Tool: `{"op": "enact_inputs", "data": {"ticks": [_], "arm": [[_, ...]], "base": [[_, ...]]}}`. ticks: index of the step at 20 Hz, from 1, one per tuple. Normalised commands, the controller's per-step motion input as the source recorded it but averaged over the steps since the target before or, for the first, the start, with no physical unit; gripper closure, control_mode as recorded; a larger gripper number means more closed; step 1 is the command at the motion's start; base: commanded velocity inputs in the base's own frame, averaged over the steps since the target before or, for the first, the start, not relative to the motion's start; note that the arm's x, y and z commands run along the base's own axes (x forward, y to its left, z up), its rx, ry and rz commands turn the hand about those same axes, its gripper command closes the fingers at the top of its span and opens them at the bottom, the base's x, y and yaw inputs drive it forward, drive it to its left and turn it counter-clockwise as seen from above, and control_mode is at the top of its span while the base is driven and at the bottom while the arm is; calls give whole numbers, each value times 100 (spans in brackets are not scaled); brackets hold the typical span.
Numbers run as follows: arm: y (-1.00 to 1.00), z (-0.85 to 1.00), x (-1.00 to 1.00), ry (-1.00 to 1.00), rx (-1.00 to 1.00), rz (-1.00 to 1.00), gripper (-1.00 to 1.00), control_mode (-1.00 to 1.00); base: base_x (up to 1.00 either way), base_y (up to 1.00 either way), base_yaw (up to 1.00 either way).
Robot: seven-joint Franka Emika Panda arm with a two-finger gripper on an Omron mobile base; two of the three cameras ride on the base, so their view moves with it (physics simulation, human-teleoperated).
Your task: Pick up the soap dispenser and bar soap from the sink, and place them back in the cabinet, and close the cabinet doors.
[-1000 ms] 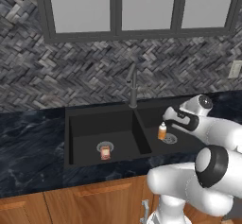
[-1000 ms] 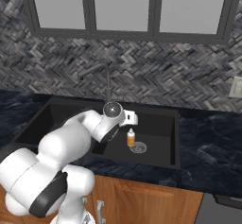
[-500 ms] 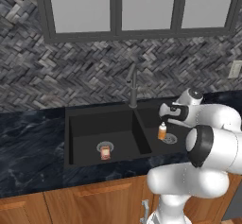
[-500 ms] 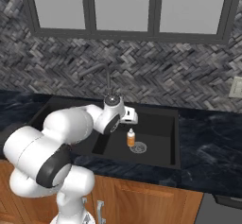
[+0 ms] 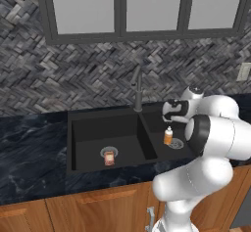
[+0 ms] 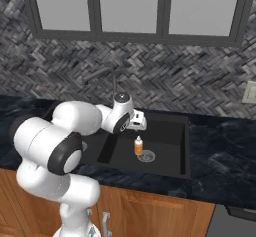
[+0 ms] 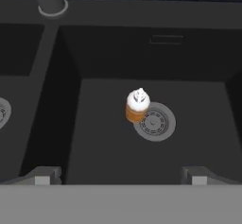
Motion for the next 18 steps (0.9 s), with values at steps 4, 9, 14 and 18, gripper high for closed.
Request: {"op": "enact_inputs", "data": {"ticks": [4, 9, 14, 18], "arm": [[-8, -48, 17, 0, 0, 0, -100, -100], [-6, -45, 20, 0, 0, 0, -100, -100], [-6, -39, 24, 0, 0, 0, -100, -100], [-18, -30, 19, 0, 0, 0, -100, -100]], "base": [[0, 0, 0], [0, 0, 0], [0, 0, 0], [0, 0, 0]]}}
